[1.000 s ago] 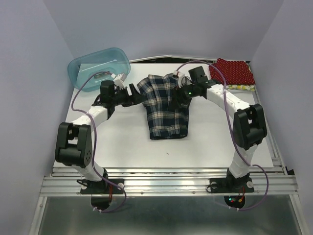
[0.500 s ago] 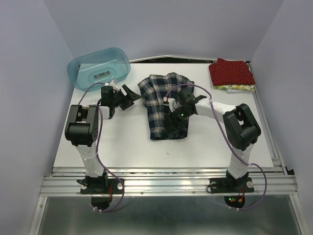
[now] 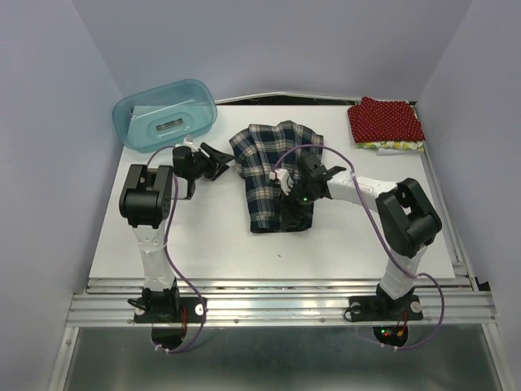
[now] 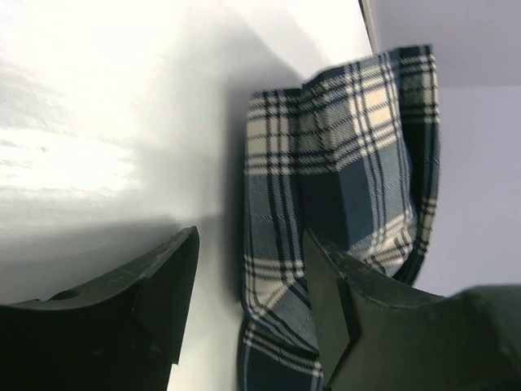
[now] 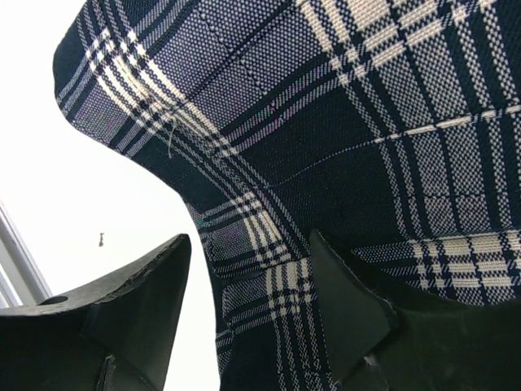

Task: Fold and stack the skirts
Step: Fold the skirt

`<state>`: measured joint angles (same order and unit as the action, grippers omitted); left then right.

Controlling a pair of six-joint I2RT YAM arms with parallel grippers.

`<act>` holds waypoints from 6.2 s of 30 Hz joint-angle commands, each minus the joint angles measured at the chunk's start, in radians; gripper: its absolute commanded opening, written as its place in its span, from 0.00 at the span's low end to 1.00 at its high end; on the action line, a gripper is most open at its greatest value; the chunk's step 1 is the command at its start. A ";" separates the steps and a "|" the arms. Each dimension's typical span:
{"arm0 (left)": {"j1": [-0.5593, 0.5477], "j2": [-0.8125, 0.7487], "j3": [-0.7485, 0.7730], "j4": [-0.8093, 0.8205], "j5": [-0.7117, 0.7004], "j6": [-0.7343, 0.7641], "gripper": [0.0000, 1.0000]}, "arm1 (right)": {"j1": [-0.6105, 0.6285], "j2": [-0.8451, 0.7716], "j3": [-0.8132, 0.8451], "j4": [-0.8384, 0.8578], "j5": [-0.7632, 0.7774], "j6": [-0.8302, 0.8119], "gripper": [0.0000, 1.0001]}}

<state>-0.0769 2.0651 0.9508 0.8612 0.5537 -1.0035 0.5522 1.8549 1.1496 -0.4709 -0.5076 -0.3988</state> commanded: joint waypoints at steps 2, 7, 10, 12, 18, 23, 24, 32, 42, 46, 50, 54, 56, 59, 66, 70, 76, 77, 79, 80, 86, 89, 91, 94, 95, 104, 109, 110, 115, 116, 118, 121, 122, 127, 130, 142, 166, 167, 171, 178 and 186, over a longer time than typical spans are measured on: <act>-0.006 0.069 0.117 0.088 -0.023 -0.060 0.65 | -0.015 0.128 -0.103 -0.163 0.304 -0.068 0.68; -0.027 0.135 0.190 0.096 -0.026 -0.078 0.65 | -0.024 0.034 -0.019 -0.187 0.111 0.009 0.70; -0.043 0.165 0.232 0.104 -0.029 -0.078 0.64 | -0.024 -0.026 0.073 -0.181 0.002 0.101 0.71; -0.047 0.193 0.258 0.104 -0.031 -0.081 0.63 | -0.024 -0.075 0.105 -0.134 -0.078 0.153 0.73; -0.047 0.216 0.289 0.119 -0.038 -0.070 0.48 | -0.024 -0.042 0.199 -0.006 -0.019 0.356 0.80; -0.049 0.221 0.298 0.148 -0.021 -0.049 0.24 | -0.024 0.095 0.214 0.113 0.095 0.488 0.79; -0.049 0.219 0.298 0.153 -0.017 -0.046 0.19 | -0.024 0.116 0.219 0.123 0.115 0.482 0.79; -0.046 0.073 0.322 0.133 -0.003 0.146 0.00 | -0.024 0.156 0.125 0.006 0.061 0.276 0.73; -0.047 0.069 0.624 -0.129 -0.034 0.574 0.00 | -0.015 0.112 -0.002 -0.072 -0.071 0.175 0.66; -0.046 0.080 0.680 -0.198 -0.031 0.651 0.47 | -0.006 0.109 0.039 -0.055 -0.118 0.224 0.71; -0.046 -0.020 0.671 -0.264 -0.025 0.768 0.98 | -0.006 0.090 0.108 -0.034 -0.149 0.248 0.79; -0.046 -0.239 0.599 -0.456 0.009 1.079 0.99 | -0.006 0.014 0.174 -0.043 -0.160 0.255 0.92; -0.046 -0.333 0.518 -0.578 0.021 1.299 0.99 | -0.006 -0.032 0.219 -0.040 -0.144 0.258 0.98; -0.055 -0.528 0.324 -0.741 0.026 1.609 0.99 | -0.053 -0.094 0.289 -0.034 -0.135 0.288 1.00; -0.220 -0.968 -0.198 -0.857 -0.044 2.136 0.99 | -0.149 -0.085 0.276 -0.029 -0.143 0.359 0.99; -0.494 -1.163 -0.409 -0.815 -0.165 2.250 0.98 | -0.149 -0.020 0.243 -0.023 -0.167 0.364 0.96; -0.748 -1.165 -0.613 -0.589 -0.398 2.266 0.99 | -0.149 0.116 0.174 0.043 -0.151 0.313 0.91; -0.792 -1.131 -0.654 -0.543 -0.428 2.275 0.99 | -0.149 0.151 0.167 0.043 -0.149 0.307 0.90; -0.810 -1.087 -0.688 -0.429 -0.481 2.300 0.99 | -0.149 0.179 0.154 0.044 -0.128 0.290 0.89; -0.813 -1.062 -0.707 -0.388 -0.501 2.318 0.99 | -0.149 0.191 0.148 0.044 -0.112 0.281 0.88; -0.813 -0.863 -0.813 -0.044 -0.612 2.421 0.99 | -0.149 0.250 0.118 0.049 -0.072 0.245 0.87; -0.814 -0.751 -0.854 0.167 -0.672 2.467 0.99 | -0.149 0.266 0.114 0.046 -0.059 0.236 0.87; -0.805 -0.662 -0.917 0.366 -0.707 2.532 0.99 | -0.149 0.271 0.113 0.045 -0.055 0.230 0.87; -0.784 -0.565 -0.998 0.549 -0.693 2.603 0.98 | -0.149 0.279 0.119 0.040 -0.058 0.227 0.87; -0.778 -0.545 -1.006 0.571 -0.686 2.609 0.99 | -0.149 0.280 0.122 0.037 -0.063 0.224 0.87; -0.747 -0.283 -0.868 0.749 -0.629 2.658 0.98 | -0.149 0.277 0.117 0.031 -0.085 0.219 0.87; -0.751 -0.200 -0.873 0.869 -0.517 2.728 0.98 | -0.149 0.283 0.131 0.028 -0.092 0.219 0.86; -0.758 -0.204 -0.870 0.852 -0.496 2.722 0.98 | -0.149 0.285 0.134 0.026 -0.095 0.218 0.86; -0.768 -0.319 -0.808 0.674 -0.428 2.636 0.97 | -0.149 0.285 0.133 0.025 -0.097 0.218 0.86; -0.771 -0.345 -0.793 0.618 -0.416 2.620 0.96 | -0.149 0.285 0.131 0.026 -0.098 0.218 0.86; -0.781 -0.416 -0.744 0.518 -0.403 2.578 0.95 | -0.149 0.286 0.128 0.026 -0.103 0.221 0.86; -0.794 -0.456 -0.686 0.362 -0.400 2.512 0.92 | -0.149 0.283 0.124 0.031 -0.111 0.218 0.85; -0.796 -0.457 -0.679 0.334 -0.400 2.504 0.90 | -0.149 0.282 0.124 0.031 -0.117 0.219 0.85; -0.805 -0.467 -0.676 0.302 -0.420 2.499 0.77 | -0.149 0.282 0.122 0.031 -0.140 0.213 0.84; -0.816 -0.546 -0.658 0.212 -0.420 2.472 0.44 | -0.137 0.267 0.111 0.017 -0.158 0.187 0.83; -1.012 -0.893 -0.483 -0.669 -0.405 2.115 0.00 | -0.219 0.124 0.514 -0.001 -0.177 0.314 0.92; -1.058 -0.826 -0.040 -1.125 -0.296 1.720 0.00 | -0.170 0.406 0.523 -0.077 -0.354 0.097 0.43; -1.052 -0.812 -0.018 -1.137 -0.293 1.726 0.00 | -0.170 0.394 0.486 -0.074 -0.365 0.091 0.41; -0.980 -0.766 0.126 -1.202 -0.275 1.754 0.00 | -0.150 0.334 0.406 -0.067 -0.417 0.066 0.35; -0.841 -0.665 0.256 -1.228 -0.273 1.833 0.00 | -0.130 0.280 0.334 -0.077 -0.482 0.034 0.33; -0.756 -0.590 0.247 -1.088 -0.336 1.902 0.00 | -0.121 0.273 0.317 -0.110 -0.523 -0.005 0.33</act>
<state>-0.8593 1.4723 1.1675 -0.3557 0.2768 0.8303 0.4095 2.1746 1.4811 -0.5251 -0.9752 -0.3691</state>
